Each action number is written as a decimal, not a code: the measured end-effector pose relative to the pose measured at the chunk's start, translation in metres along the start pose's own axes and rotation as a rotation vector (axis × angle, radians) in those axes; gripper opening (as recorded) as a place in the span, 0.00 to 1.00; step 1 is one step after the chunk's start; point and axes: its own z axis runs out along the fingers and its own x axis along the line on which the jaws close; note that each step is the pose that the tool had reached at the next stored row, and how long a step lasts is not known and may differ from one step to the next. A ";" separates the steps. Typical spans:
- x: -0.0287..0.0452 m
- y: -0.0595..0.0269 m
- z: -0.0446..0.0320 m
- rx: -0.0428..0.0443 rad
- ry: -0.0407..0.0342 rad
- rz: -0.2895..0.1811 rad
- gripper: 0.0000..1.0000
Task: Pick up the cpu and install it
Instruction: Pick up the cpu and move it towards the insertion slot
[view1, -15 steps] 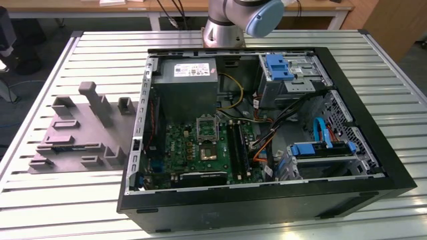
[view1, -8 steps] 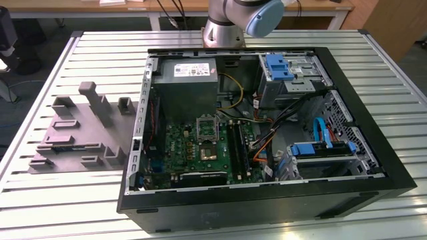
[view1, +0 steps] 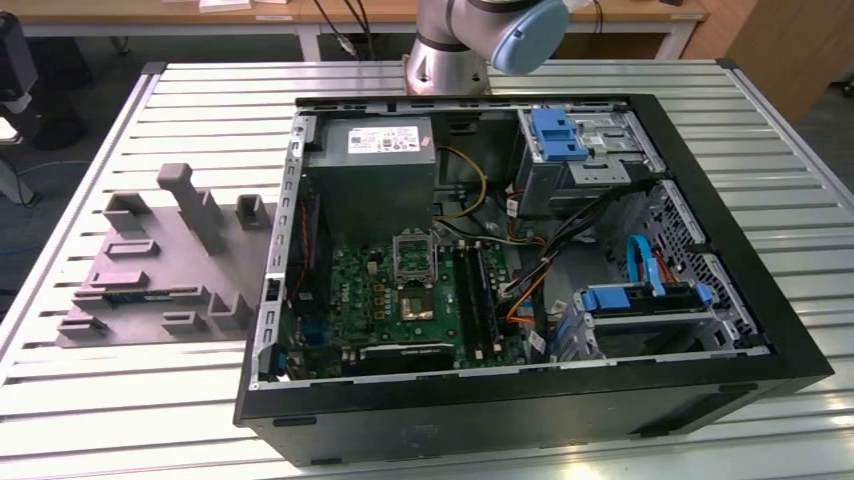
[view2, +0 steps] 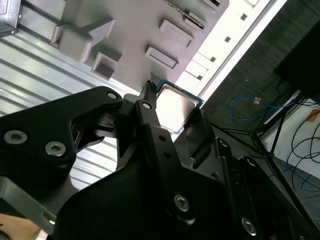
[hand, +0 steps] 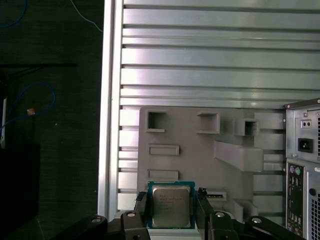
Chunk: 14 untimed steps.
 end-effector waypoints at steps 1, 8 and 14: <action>-0.0002 0.0000 0.0000 0.0000 0.0000 0.000 0.47; -0.0021 0.0000 0.0001 0.0000 0.0000 0.000 0.47; -0.0037 0.0000 0.0000 0.0000 0.0000 0.000 0.47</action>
